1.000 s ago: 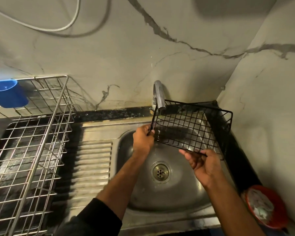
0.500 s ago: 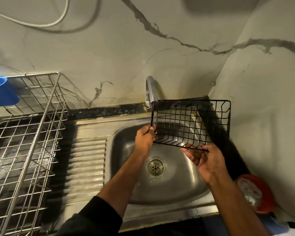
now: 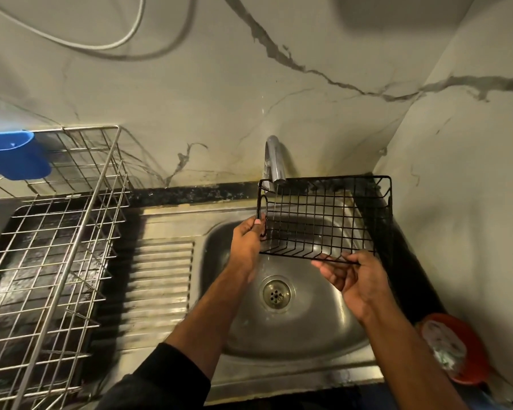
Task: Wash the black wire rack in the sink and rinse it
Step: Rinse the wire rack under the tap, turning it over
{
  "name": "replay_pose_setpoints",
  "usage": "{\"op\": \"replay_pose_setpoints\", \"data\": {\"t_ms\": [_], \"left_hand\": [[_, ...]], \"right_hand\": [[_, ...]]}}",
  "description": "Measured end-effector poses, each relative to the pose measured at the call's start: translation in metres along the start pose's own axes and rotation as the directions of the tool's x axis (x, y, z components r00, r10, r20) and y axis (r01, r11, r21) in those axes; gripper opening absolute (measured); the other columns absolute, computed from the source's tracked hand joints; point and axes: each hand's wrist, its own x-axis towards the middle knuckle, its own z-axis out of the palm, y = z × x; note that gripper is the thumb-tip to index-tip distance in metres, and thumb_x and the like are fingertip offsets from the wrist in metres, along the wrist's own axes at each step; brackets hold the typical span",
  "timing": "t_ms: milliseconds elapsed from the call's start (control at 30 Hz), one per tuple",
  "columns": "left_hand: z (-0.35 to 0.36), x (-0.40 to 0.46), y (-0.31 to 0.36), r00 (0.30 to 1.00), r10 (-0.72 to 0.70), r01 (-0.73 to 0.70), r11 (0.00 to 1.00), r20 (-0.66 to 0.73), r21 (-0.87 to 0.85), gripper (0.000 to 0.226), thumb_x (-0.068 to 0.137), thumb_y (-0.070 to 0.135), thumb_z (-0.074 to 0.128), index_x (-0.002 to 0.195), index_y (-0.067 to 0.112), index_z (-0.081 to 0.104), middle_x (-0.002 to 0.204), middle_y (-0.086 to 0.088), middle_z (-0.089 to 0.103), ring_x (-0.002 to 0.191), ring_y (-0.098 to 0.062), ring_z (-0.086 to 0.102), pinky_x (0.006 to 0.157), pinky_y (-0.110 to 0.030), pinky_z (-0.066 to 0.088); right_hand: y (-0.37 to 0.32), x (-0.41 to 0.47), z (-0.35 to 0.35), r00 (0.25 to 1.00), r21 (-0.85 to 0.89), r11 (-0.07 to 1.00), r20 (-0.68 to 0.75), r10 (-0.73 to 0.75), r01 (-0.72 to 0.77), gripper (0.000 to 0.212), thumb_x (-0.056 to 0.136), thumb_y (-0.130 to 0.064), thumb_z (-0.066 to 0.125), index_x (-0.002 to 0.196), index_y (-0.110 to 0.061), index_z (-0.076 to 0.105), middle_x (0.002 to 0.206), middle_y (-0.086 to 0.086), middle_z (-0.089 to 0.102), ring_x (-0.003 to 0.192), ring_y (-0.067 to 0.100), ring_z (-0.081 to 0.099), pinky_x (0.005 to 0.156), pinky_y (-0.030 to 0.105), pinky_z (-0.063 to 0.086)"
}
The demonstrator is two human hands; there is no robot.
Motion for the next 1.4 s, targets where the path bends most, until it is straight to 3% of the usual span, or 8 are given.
{"op": "replay_pose_setpoints", "data": {"t_ms": [200,333,533,633,833,967,1200,1400], "left_hand": [[0.002,0.006,-0.002,0.999,0.028,-0.028,0.999,0.019,0.04,0.018,0.103,0.017,0.057,0.106,0.013,0.075,0.107,-0.01,0.077,0.108,-0.028,0.071,0.093,-0.039,0.059],[0.004,0.003,0.0,0.998,0.03,-0.03,0.999,0.047,0.019,0.021,0.105,0.012,0.052,0.107,0.01,0.073,0.099,-0.006,0.077,0.094,-0.018,0.072,0.076,-0.025,0.06],[0.006,0.001,-0.002,0.996,0.021,-0.021,1.0,0.084,-0.002,0.023,0.105,0.013,0.051,0.113,0.01,0.072,0.098,-0.001,0.076,0.094,-0.012,0.072,0.092,-0.03,0.057],[0.007,0.0,0.0,0.993,0.048,-0.051,0.998,0.105,0.028,0.023,0.106,0.014,0.051,0.117,0.01,0.07,0.095,0.002,0.073,0.087,-0.006,0.069,0.076,-0.018,0.057],[0.008,0.002,0.0,0.988,0.056,-0.068,0.995,0.143,0.077,0.024,0.107,0.016,0.048,0.106,0.022,0.072,0.102,-0.003,0.07,0.099,-0.017,0.063,0.099,-0.036,0.053],[0.007,0.0,-0.002,0.987,0.034,-0.045,0.997,0.156,0.07,0.025,0.107,0.014,0.048,0.105,0.022,0.071,0.11,-0.006,0.071,0.106,-0.02,0.065,0.095,-0.033,0.056],[0.008,0.004,-0.003,0.989,0.023,-0.037,0.995,0.145,0.095,0.026,0.107,0.016,0.046,0.112,0.021,0.071,0.111,-0.007,0.07,0.111,-0.025,0.065,0.102,-0.04,0.053],[0.011,0.004,0.0,0.992,0.032,-0.041,0.997,0.125,0.071,0.022,0.106,0.017,0.05,0.111,0.025,0.07,0.114,-0.001,0.071,0.113,-0.02,0.066,0.101,-0.038,0.053]], "right_hand": [[-0.002,0.001,-0.002,1.0,0.003,1.0,-0.012,-0.012,0.012,0.015,0.101,-0.011,0.034,0.1,-0.008,0.048,0.1,0.032,0.07,0.08,0.042,0.074,0.053,0.031,0.06],[-0.002,0.0,-0.006,0.999,-0.021,0.999,-0.037,-0.035,0.034,0.016,0.101,-0.012,0.033,0.102,-0.013,0.049,0.103,0.027,0.07,0.078,0.041,0.075,0.052,0.032,0.06],[-0.001,-0.006,-0.008,0.996,-0.04,0.996,-0.03,-0.084,0.083,0.02,0.103,-0.015,0.033,0.115,-0.016,0.05,0.109,0.022,0.071,0.079,0.038,0.075,0.061,0.035,0.06],[-0.001,-0.007,-0.009,0.994,-0.039,0.994,-0.038,-0.107,0.105,0.023,0.103,-0.015,0.034,0.119,-0.017,0.051,0.114,0.021,0.07,0.082,0.038,0.075,0.064,0.038,0.059],[-0.001,-0.004,-0.013,0.991,-0.044,0.992,-0.054,-0.121,0.119,0.025,0.103,-0.016,0.034,0.12,-0.018,0.052,0.116,0.021,0.07,0.082,0.038,0.075,0.066,0.039,0.057],[0.0,0.0,-0.018,0.988,-0.063,0.989,-0.074,-0.135,0.13,0.029,0.104,-0.017,0.035,0.127,-0.018,0.052,0.117,0.019,0.07,0.083,0.04,0.074,0.069,0.041,0.057],[-0.001,0.004,-0.02,0.986,-0.068,0.987,-0.08,-0.148,0.143,0.029,0.104,-0.018,0.036,0.129,-0.016,0.052,0.117,0.019,0.07,0.084,0.041,0.074,0.069,0.042,0.057],[-0.003,0.007,-0.02,0.985,-0.089,0.984,-0.068,-0.162,0.155,0.037,0.102,-0.013,0.035,0.136,-0.015,0.049,0.117,0.019,0.07,0.087,0.043,0.073,0.068,0.04,0.056]]}}
